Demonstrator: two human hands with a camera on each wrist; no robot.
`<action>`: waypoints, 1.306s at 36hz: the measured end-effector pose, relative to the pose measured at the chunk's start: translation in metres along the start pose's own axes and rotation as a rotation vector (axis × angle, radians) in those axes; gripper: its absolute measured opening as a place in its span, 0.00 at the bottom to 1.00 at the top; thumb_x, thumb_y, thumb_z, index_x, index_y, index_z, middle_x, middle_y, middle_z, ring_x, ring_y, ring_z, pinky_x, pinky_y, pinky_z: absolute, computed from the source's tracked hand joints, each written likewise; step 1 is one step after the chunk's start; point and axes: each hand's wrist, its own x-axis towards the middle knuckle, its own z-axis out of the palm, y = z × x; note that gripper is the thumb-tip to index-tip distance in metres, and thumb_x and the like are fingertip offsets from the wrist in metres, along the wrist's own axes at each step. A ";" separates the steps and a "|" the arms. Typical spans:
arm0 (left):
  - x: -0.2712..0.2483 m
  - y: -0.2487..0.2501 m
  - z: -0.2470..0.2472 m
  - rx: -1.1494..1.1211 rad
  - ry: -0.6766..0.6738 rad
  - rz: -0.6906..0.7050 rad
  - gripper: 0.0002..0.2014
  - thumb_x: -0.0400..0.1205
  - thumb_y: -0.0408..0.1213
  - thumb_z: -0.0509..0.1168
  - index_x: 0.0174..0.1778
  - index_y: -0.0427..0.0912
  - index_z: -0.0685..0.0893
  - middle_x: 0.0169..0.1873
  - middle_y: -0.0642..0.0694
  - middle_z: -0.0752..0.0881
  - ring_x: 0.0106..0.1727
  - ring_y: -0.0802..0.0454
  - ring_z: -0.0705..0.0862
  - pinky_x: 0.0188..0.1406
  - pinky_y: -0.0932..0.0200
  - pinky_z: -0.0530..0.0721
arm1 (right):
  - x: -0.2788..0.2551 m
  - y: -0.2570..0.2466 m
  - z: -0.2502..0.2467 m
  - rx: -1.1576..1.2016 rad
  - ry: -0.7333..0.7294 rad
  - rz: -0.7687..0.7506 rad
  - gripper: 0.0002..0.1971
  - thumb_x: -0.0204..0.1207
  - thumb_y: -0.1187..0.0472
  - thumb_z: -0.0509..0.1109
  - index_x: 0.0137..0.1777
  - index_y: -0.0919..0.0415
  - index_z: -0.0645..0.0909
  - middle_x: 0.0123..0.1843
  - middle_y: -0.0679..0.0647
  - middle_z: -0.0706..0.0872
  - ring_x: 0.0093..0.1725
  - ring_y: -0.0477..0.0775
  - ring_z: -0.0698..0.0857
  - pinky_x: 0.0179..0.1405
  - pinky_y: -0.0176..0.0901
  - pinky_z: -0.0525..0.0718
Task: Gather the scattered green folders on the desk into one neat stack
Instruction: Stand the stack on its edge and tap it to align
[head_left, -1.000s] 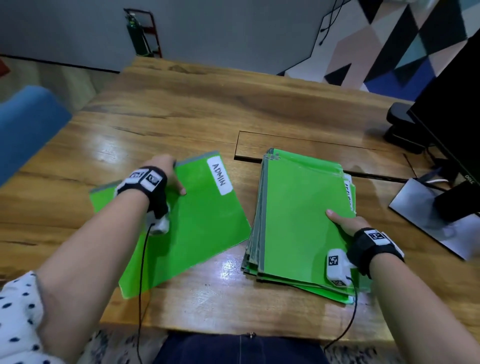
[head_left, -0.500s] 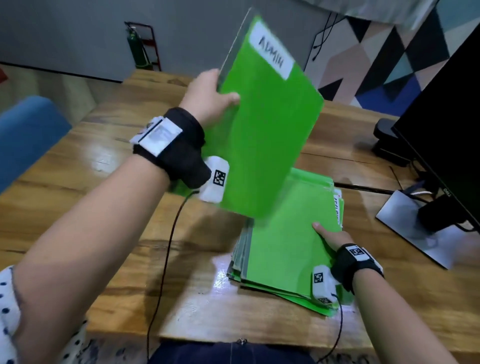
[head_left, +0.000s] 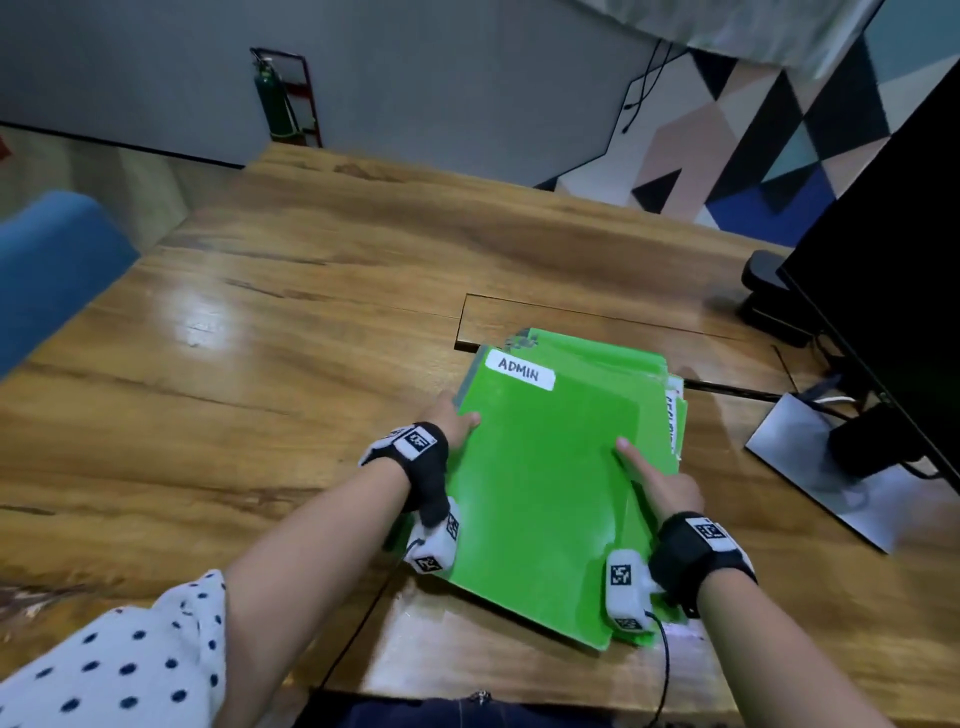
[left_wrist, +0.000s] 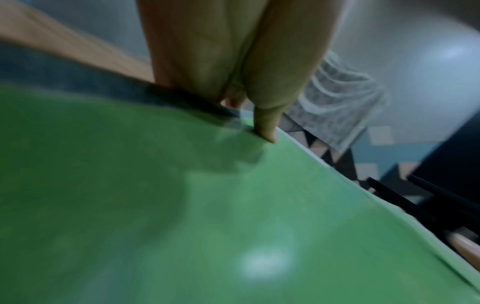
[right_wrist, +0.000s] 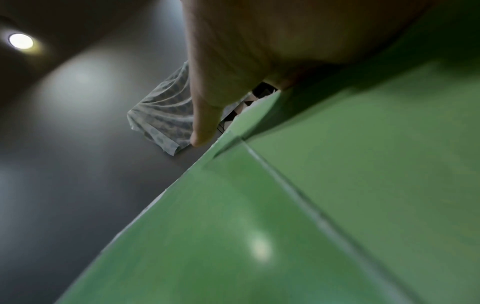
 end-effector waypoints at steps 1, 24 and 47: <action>0.000 -0.003 -0.003 -0.048 -0.023 -0.002 0.28 0.83 0.44 0.63 0.77 0.38 0.65 0.68 0.38 0.78 0.63 0.40 0.80 0.62 0.49 0.78 | -0.001 -0.002 0.001 0.000 0.016 -0.021 0.38 0.62 0.29 0.71 0.44 0.69 0.73 0.49 0.63 0.80 0.43 0.58 0.79 0.48 0.47 0.80; -0.021 0.005 -0.050 -0.631 0.053 0.152 0.61 0.60 0.53 0.82 0.82 0.38 0.53 0.78 0.38 0.66 0.77 0.41 0.68 0.77 0.43 0.65 | -0.055 -0.069 0.005 0.293 0.075 -0.438 0.48 0.64 0.36 0.76 0.76 0.65 0.65 0.74 0.62 0.74 0.74 0.62 0.73 0.71 0.55 0.70; -0.079 0.063 -0.101 -0.835 0.101 0.534 0.55 0.51 0.67 0.79 0.72 0.46 0.70 0.65 0.37 0.82 0.66 0.35 0.80 0.68 0.31 0.73 | -0.069 -0.111 -0.041 0.745 -0.122 -0.583 0.60 0.51 0.29 0.80 0.81 0.57 0.62 0.77 0.58 0.73 0.73 0.58 0.75 0.72 0.62 0.74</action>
